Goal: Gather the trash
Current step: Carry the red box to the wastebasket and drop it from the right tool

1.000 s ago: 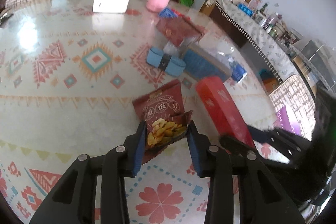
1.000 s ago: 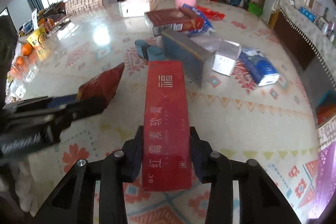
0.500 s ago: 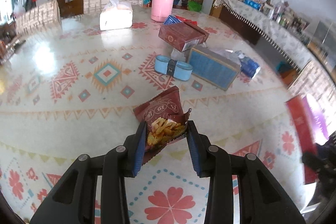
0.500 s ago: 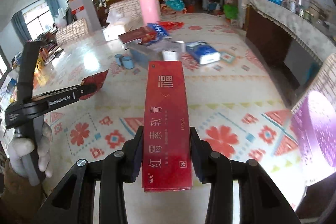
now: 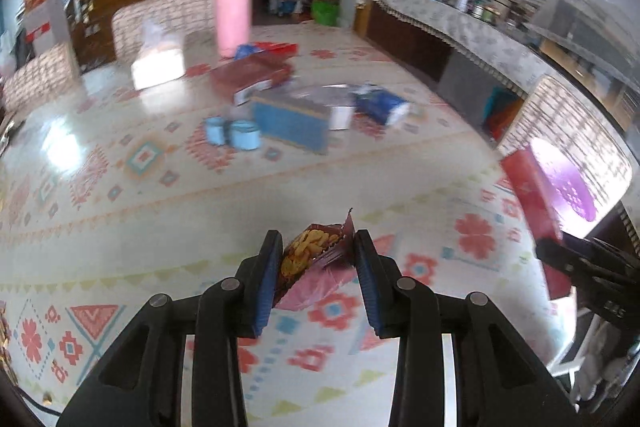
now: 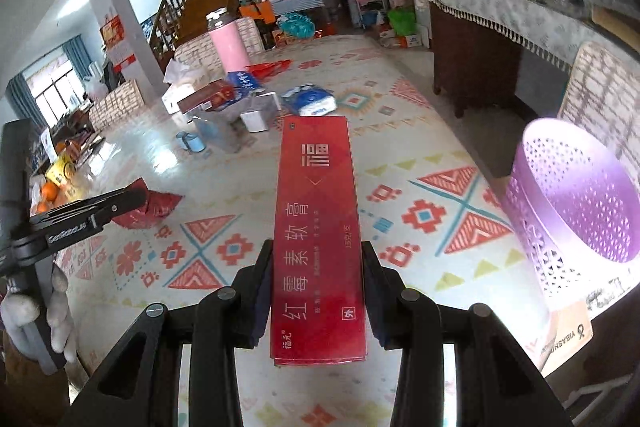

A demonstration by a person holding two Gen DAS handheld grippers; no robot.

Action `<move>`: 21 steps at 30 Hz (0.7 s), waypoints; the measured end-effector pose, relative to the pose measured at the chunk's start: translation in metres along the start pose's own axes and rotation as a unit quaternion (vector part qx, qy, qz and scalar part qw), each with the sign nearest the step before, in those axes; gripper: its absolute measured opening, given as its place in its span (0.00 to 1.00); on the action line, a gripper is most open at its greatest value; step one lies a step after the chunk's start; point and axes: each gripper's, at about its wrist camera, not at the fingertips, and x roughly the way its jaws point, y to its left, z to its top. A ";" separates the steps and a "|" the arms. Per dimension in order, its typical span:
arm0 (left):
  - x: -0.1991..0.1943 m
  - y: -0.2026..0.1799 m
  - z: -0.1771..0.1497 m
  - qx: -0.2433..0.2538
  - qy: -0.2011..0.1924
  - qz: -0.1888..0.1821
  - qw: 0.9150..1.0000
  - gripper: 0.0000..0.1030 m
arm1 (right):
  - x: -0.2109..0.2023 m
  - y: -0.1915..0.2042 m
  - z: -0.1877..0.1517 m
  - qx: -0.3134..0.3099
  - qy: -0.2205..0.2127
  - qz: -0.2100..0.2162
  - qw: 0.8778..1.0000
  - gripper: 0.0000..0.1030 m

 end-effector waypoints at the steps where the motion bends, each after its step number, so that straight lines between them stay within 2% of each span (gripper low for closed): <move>1: -0.003 -0.010 0.001 0.008 -0.004 -0.005 1.000 0.34 | -0.001 -0.004 -0.001 0.004 -0.001 0.003 1.000 0.42; 8: -0.010 -0.046 0.008 0.015 -0.001 -0.069 0.998 0.34 | -0.013 -0.027 -0.006 0.018 -0.011 0.010 1.000 0.42; 21: 0.002 -0.130 0.037 0.056 0.020 -0.113 0.992 0.34 | -0.048 -0.086 -0.004 0.050 -0.049 0.013 0.997 0.42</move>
